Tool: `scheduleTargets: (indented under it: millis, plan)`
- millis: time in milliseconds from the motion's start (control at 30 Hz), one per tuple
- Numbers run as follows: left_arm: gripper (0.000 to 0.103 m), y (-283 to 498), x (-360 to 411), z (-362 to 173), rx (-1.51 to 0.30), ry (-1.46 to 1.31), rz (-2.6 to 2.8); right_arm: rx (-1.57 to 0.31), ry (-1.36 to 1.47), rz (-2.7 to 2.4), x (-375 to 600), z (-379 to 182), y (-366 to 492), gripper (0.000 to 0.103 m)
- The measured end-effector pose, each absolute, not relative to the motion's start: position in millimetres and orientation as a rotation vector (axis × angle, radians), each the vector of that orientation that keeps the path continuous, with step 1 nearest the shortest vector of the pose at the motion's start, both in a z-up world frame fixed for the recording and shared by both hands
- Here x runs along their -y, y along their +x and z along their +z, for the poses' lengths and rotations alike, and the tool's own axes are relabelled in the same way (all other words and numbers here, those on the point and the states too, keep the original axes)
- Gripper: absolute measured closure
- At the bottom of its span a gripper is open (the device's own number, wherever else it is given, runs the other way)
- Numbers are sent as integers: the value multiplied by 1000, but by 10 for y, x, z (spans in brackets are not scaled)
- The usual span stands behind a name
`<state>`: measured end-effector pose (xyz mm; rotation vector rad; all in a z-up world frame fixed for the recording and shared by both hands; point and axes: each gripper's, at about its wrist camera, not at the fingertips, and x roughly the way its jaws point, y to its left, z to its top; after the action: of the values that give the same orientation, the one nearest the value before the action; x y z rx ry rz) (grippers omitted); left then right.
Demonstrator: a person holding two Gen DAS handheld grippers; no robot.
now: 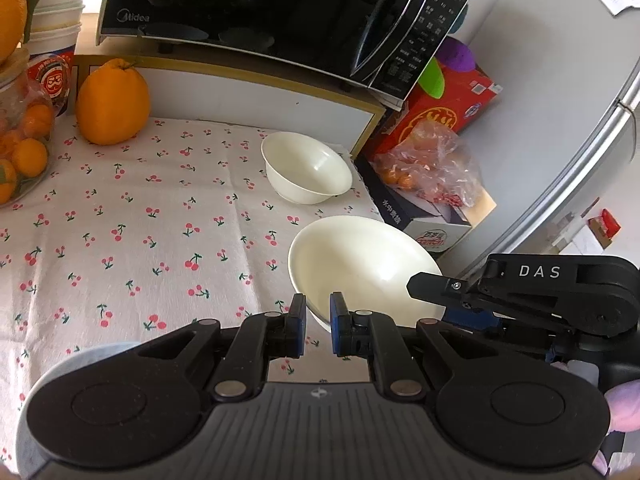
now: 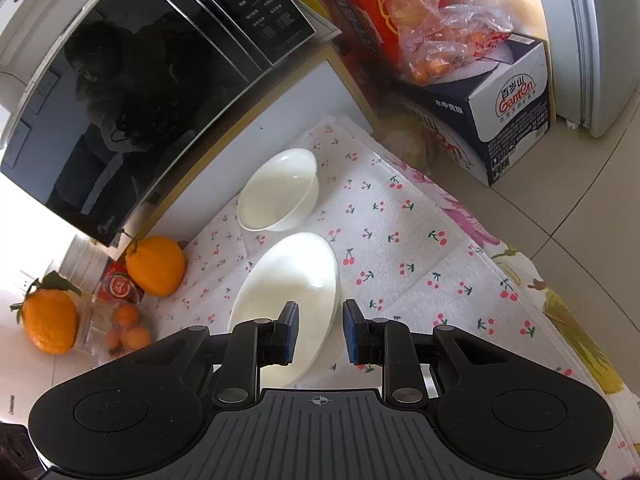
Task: Organize plates and bowls
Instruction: 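Lift the cream bowl with both tools and carry it beside the plate stack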
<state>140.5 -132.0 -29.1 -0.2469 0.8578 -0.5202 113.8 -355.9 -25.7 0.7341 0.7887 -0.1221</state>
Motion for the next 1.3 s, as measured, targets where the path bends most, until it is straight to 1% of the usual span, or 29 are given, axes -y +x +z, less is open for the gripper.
scheduleTargets:
  millis: [233,567,633,733,867,933,1033,1100,1133,1167,1200,1233,1300]
  plan:
    - [92,1215,1309,-201,-858,-224,-522,-811,714,-106,3507,-122,948,80]
    - [92,1009,1301,-157,-917,-253,-543,-820,689,-95,3520,-9,682,79]
    - [97,972,1310,-161,-930,-280,-588,-828,727,-53,3538,-13,651,80]
    - [97,906,1359,-150,-955,-340,-641,-867,851,45,3533,-76,622,81]
    - [96,849,1438,-164,-926,-260,-620,-840,739,11,3444,-7,617,81]
    - [96,895,1409,-209,-935,-267,-598,-824,746,19,3476,-3,615,78]
    - [84,983,1338,-262,-925,-283,-550,-801,746,-10,3572,-19,643,76]
    - [71,1043,1284,-301,-911,-305,-521,-794,728,-55,3640,-60,672,75]
    - [70,1070,1264,-326,-911,-317,-509,-794,723,-76,3678,-87,686,69]
    - [66,1100,1250,-353,-915,-327,-498,-800,726,-88,3710,-129,710,67]
    - [62,1144,1246,-389,-923,-335,-490,-812,735,-88,3735,-171,742,62]
    - [62,1167,1245,-413,-930,-346,-479,-824,749,-87,3753,-222,773,58]
    - [61,1225,1235,-441,-931,-367,-463,-844,766,-81,3768,-304,830,58]
